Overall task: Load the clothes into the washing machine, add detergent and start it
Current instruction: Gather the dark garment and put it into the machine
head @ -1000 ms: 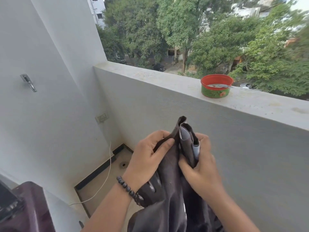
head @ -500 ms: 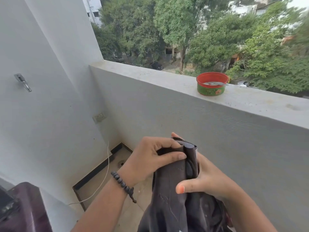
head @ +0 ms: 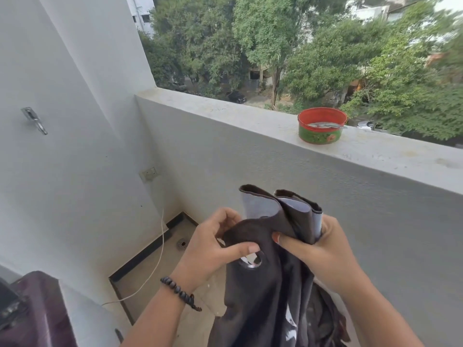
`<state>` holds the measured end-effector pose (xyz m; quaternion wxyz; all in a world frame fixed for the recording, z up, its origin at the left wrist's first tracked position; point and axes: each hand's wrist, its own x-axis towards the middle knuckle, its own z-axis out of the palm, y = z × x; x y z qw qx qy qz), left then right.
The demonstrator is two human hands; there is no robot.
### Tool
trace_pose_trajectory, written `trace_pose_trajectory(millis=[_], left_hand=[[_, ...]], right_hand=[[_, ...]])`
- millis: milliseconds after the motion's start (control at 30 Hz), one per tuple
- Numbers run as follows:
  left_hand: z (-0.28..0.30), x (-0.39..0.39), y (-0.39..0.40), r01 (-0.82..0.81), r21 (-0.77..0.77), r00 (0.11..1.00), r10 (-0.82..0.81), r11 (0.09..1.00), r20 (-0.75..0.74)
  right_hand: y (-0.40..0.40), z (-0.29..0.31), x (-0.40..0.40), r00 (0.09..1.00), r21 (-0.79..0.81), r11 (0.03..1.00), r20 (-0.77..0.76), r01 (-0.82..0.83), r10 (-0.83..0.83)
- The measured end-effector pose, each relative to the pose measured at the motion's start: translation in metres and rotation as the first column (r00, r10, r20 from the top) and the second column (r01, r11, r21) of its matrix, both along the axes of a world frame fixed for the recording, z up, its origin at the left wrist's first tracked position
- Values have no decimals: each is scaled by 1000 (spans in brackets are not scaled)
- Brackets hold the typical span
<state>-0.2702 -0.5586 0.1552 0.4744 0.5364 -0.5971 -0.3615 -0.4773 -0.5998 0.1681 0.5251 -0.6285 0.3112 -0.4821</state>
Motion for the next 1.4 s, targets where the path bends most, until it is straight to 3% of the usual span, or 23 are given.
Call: trace_pose_trajectory(millis=[100,200,367,467,600,700,900,1033,1200,1400], left_hand=[[-25,10,8,50,216,998,-60,975,37],[-43,24,12,-70,257,998,68,964,17],[-23,35,4,-336,48,941,338,940,-20],[8,22,-1,-420,-131,903,427,898,33],[28,-5,-4,-269,-242,938,311,932,155],[36,-20,-6,-133,-259,955,194,957,225],[43,-16,0,147,-102,971,-123,984,206],[46,-19,0,214,-119,911,-155,970,382],[49,-20,2,216,-136,894,-140,967,427],[47,-17,11,144,-120,892,-76,982,445]], right_hand=[[-5,10,-8,995,-18,996,36,90,-89],[-11,17,-15,980,-32,980,41,195,-193],[-15,0,-13,944,-29,945,-46,325,-326],[-9,-4,-4,954,-30,956,-51,293,-295],[3,-4,14,990,-67,997,-132,50,-58],[12,-3,19,966,9,979,-156,-205,204],[4,-1,2,865,60,885,-191,-461,463],[3,-1,3,868,73,880,-143,-469,475],[3,1,4,871,50,878,-108,-477,479],[8,-11,15,932,82,931,-46,-355,359]])
